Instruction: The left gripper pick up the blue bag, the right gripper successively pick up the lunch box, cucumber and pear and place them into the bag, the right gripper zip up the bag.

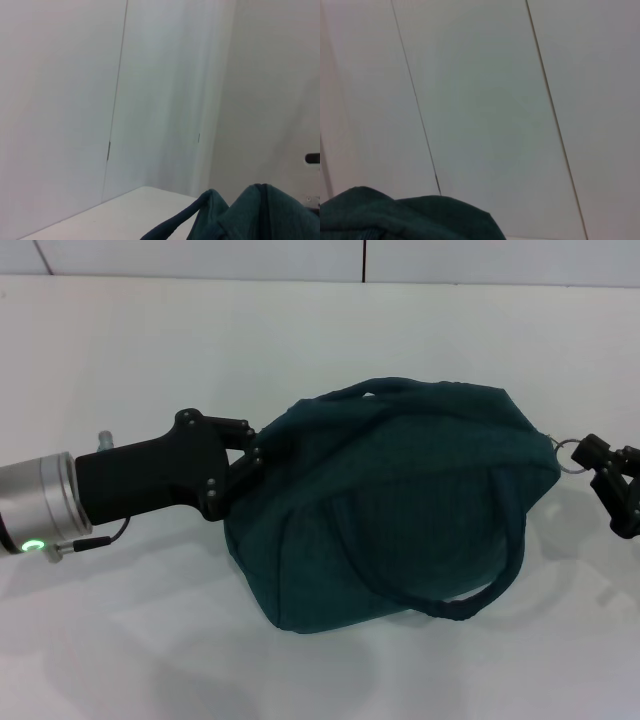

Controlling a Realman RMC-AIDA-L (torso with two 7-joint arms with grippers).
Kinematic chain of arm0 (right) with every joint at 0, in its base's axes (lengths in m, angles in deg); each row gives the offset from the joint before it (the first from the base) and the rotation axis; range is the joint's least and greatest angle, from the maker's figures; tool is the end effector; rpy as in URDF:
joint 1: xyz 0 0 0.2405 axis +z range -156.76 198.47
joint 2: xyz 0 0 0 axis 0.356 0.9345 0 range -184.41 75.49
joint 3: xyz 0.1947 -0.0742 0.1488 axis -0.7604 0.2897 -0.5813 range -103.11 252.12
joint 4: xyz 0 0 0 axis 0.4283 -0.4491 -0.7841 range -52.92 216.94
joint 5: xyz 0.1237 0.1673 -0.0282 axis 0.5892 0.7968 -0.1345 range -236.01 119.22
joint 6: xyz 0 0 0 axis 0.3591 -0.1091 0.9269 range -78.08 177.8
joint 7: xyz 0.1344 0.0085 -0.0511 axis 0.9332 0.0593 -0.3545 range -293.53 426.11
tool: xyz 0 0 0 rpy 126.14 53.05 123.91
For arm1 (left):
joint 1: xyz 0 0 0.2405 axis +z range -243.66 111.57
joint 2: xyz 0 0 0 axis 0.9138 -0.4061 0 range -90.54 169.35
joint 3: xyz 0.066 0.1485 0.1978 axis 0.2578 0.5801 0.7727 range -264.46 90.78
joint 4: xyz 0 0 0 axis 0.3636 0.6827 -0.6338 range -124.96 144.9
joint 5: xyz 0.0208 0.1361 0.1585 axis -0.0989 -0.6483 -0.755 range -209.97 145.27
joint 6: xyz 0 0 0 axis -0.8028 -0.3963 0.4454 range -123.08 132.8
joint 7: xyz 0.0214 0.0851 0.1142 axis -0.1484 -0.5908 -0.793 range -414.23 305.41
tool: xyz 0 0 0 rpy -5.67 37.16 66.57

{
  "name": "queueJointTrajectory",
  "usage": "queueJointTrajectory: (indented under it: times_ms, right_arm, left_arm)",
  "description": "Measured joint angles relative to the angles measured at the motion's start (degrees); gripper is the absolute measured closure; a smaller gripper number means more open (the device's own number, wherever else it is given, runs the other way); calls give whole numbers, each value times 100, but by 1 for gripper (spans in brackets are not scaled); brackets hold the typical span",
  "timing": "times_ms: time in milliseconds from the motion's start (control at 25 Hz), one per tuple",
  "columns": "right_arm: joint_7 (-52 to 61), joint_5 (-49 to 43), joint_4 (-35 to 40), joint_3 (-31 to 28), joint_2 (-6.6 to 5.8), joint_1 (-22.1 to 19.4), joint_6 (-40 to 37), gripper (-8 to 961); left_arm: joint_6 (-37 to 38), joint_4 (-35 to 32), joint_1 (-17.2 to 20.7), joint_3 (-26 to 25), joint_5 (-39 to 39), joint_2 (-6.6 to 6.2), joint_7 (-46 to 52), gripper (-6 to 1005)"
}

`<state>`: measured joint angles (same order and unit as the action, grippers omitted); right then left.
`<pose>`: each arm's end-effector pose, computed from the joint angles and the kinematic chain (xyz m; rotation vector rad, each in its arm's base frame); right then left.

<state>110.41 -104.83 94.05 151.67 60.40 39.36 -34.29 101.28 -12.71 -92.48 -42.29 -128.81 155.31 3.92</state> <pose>0.3122 0.2763 -0.0138 -2.1875 0.5699 1.0417 -0.2691 0.2939 -0.0035 -2.6232 -0.3929 -1.0575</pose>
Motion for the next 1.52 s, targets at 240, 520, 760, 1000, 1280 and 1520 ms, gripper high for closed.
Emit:
queueJointTrajectory:
  times_ms: [240,520,760,1000,1280,1520]
  right_arm:
    - [38,0,47,155,16,33,-174,935]
    - [23,7,35,201,27,82,-227,935]
    - [3,5,14,277,28,93,315,937]
    - [1,2,10,456,33,162,628,935]
    - [-40,94,37,386,42,119,247,928]
    - [-144,280,-5,259,46,106,343,923]
  left_arm:
    - [-17,0,-3,-6,9,8,-11,941]
    - [-27,25,-45,-283,58,110,16,937]
    - [-27,48,-47,-323,234,157,27,859]
    - [-27,53,-46,-325,239,163,80,854]
    - [-27,51,-15,-326,239,160,82,849]
    - [-31,53,4,-380,285,165,83,844]
